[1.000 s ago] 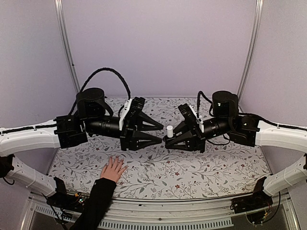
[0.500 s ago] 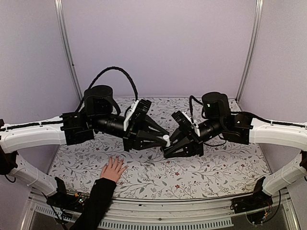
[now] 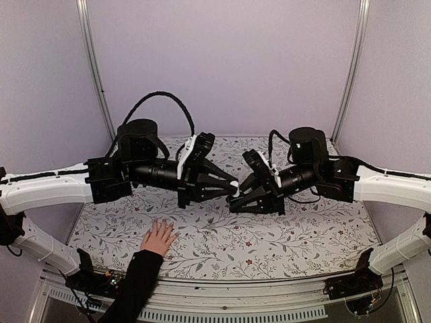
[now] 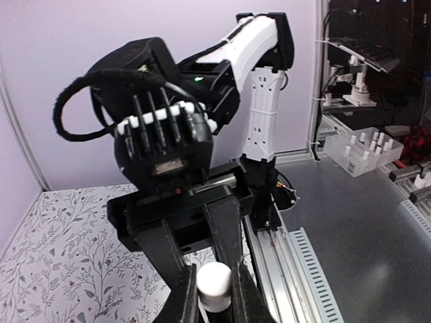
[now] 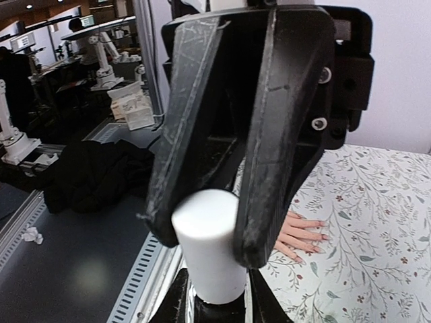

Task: Paint the nails
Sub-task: Unscrew the nail polish bottle.

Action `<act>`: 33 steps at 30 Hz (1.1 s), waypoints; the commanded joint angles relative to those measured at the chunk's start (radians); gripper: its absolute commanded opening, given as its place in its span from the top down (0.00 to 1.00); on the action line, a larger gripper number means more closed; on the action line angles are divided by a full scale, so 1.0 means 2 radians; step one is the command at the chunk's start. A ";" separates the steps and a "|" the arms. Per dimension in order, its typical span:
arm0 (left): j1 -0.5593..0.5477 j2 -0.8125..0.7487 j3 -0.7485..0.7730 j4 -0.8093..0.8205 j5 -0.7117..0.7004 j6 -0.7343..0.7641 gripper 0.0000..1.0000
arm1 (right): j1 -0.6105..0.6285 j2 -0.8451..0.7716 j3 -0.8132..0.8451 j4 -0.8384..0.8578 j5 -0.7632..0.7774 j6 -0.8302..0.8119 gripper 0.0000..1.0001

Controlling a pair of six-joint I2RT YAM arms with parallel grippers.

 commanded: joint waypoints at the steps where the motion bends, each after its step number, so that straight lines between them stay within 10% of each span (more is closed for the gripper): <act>1: -0.009 0.010 -0.004 0.031 -0.078 -0.032 1.00 | 0.000 -0.022 -0.007 0.058 0.135 0.032 1.00; 21: -0.017 0.063 0.016 0.029 -0.279 -0.120 1.00 | 0.000 -0.012 -0.007 0.093 0.367 0.078 1.00; 33: -0.008 0.013 0.013 0.008 -0.200 -0.066 0.53 | -0.001 -0.038 -0.035 0.090 0.301 0.057 1.00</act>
